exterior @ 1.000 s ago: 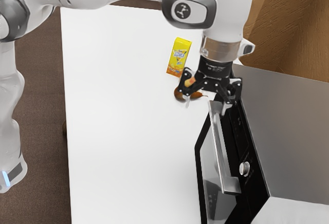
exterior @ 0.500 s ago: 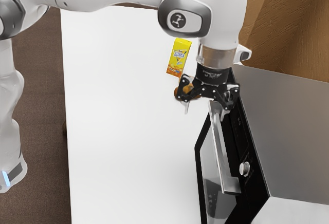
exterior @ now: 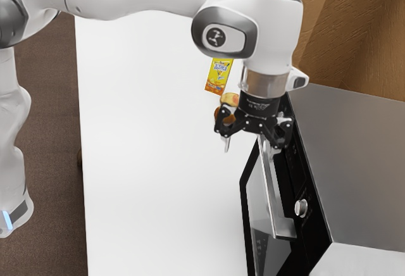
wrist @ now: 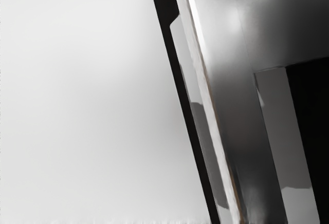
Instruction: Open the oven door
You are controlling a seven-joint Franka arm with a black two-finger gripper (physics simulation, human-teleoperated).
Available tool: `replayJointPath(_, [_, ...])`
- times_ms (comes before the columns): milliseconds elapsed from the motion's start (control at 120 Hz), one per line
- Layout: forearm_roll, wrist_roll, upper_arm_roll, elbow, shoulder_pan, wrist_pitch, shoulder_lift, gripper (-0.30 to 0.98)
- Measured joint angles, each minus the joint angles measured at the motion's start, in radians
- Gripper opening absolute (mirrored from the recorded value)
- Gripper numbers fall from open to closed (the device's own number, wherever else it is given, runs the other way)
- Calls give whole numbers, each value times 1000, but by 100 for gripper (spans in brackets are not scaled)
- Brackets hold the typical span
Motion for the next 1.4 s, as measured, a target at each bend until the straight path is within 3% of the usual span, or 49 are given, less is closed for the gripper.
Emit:
replayJointPath(250, [-23,-2,5,-122,30,54,-87,69])
replayJointPath(567, [-120,-26,-11,-326,104,139,-227,68])
replayJointPath(692, [-127,-50,-107,-392,153,164,-367,68])
replayJointPath(800, [-66,-74,-254,-315,226,151,-495,69])
replayJointPath(900, [14,-99,-322,-170,249,104,-471,68])
replayJointPath(933, [26,-120,-294,-122,236,84,-421,68])
replayJointPath(1000, [41,-193,-144,-62,162,40,-336,69])
replayJointPath(1092, [10,-286,-3,-51,197,-29,-308,69])
replayJointPath(1192, [-22,-387,45,-44,250,-110,-304,69])
replayJointPath(1400, [-40,-558,56,-63,278,-197,-302,69])
